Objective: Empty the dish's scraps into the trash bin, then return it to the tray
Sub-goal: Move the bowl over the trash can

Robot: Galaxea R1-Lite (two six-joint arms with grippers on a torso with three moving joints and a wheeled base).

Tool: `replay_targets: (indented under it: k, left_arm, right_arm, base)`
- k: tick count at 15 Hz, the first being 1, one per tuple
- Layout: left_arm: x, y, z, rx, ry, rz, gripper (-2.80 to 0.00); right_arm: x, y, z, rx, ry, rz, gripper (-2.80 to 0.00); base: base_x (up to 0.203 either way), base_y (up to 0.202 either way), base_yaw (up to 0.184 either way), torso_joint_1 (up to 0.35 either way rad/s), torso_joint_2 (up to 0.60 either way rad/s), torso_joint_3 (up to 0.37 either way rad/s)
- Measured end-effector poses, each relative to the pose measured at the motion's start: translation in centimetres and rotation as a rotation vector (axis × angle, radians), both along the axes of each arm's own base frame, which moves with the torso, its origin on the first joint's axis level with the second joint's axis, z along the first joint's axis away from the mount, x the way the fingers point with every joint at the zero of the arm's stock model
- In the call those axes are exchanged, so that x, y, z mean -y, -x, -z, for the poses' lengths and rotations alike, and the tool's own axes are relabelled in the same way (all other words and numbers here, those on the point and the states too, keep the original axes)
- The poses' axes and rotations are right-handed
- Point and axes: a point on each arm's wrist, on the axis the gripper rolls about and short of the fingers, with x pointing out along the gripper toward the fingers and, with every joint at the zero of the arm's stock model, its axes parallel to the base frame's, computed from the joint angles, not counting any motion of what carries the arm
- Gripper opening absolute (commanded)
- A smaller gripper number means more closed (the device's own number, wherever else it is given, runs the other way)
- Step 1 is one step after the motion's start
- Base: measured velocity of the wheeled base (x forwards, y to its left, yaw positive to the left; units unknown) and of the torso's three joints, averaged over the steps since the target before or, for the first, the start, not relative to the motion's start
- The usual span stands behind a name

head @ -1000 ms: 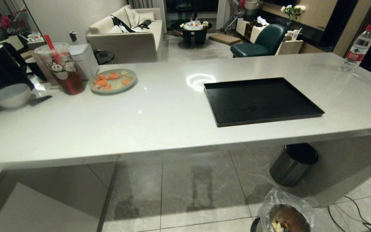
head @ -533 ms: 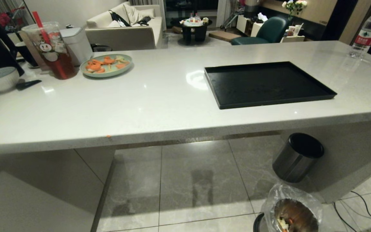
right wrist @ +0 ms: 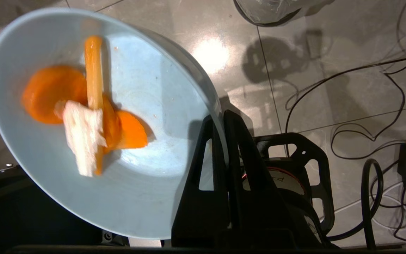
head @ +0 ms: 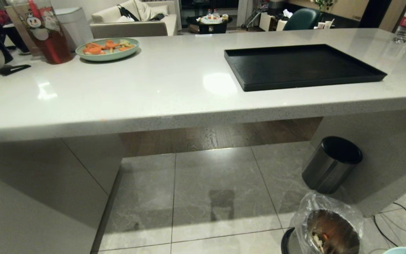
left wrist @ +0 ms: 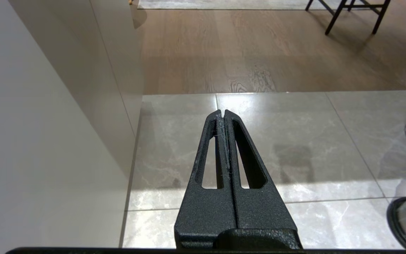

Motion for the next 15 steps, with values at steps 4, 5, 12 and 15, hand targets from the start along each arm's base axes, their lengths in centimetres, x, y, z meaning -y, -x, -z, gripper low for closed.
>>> replay_targets:
  k: [4,5,12,15]
  left_arm:
    - [0.00,0.00,0.00,0.000,0.000,0.000,-2.80]
    - [0.00,0.00,0.03,-0.002,0.000,0.000,-2.80]
    - [0.00,0.01,-0.04,0.002,0.000,-0.001,-2.80]
    - [0.00,0.00,-0.01,0.000,0.000,0.000,-2.80]
  right_arm:
    - [-0.20,-0.32,-0.18,-0.006,0.002,0.000,-2.80]
    - [-0.19,-0.29,-0.10,-0.012,0.005,-0.001,-2.80]
    - [-0.18,-0.29,0.28,-0.023,0.014,0.001,-2.80]
    - [-0.53,-0.87,0.01,-0.002,0.008,0.003,-2.80]
  base:
    - [0.000,0.000,0.000,0.015,0.40,0.442]
    - [0.000,0.000,0.000,-0.002,0.06,0.129]
    - [0.000,0.000,0.000,0.007,0.02,0.023]
    - [0.000,0.000,0.000,0.026,0.07,0.078]
